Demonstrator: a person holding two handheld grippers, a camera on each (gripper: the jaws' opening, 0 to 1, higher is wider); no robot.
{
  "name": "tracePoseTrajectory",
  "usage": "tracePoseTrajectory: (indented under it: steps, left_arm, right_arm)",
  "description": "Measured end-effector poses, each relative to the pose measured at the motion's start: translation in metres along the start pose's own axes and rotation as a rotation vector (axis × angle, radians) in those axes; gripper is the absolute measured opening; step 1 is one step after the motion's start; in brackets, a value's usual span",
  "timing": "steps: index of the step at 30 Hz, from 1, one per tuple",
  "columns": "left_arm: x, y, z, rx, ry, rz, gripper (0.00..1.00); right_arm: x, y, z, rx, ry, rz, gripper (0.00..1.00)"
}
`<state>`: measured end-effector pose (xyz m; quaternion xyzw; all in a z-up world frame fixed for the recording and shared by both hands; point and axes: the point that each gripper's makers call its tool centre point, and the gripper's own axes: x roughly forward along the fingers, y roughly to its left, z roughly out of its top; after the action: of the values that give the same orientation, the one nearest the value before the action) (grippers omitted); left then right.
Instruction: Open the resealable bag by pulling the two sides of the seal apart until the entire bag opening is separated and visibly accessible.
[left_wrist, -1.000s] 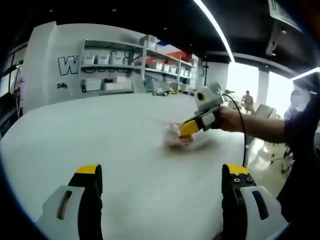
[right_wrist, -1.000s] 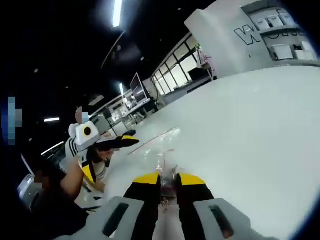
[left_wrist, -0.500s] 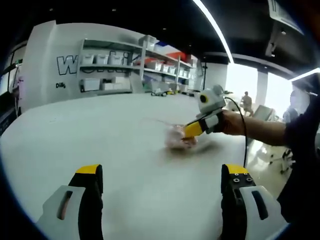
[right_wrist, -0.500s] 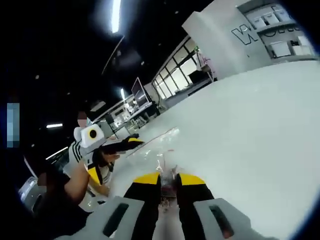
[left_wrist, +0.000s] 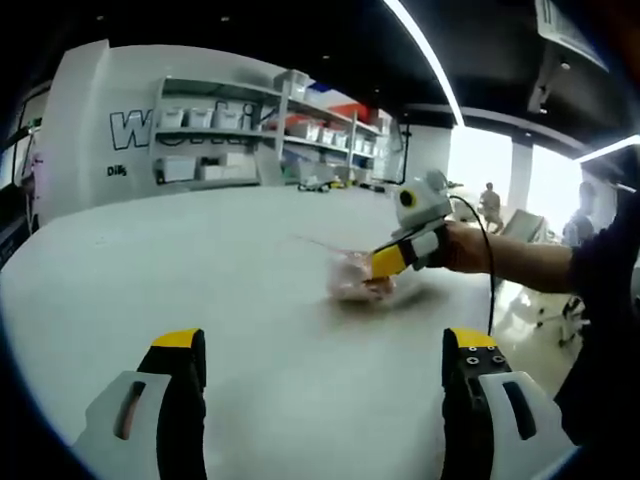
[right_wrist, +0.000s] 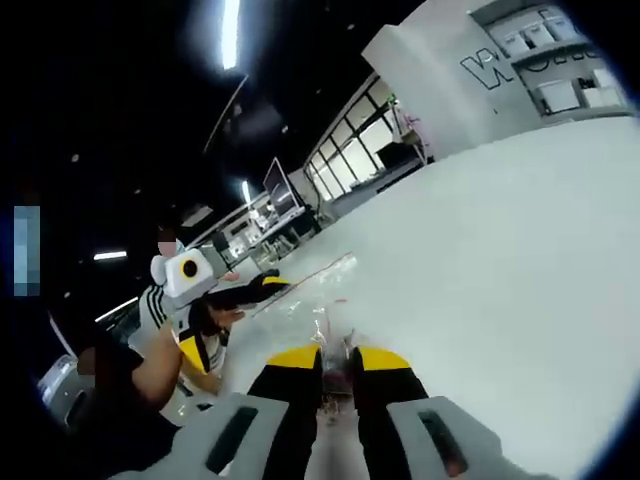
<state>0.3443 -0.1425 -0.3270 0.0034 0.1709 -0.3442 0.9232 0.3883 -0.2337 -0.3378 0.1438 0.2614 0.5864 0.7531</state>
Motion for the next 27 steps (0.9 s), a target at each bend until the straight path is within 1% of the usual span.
tracePoseTrajectory:
  steps: [16,27]
  left_arm:
    - [0.011,-0.005,0.002,-0.001,-0.006,-0.021,0.96]
    - [0.026,-0.005,0.006,-0.001,-0.016,-0.033,0.94]
  right_arm:
    - [-0.002,0.004,-0.003,0.013,-0.011,0.009,0.08]
    - [-0.003,0.004,-0.004,0.01,-0.02,0.008,0.08]
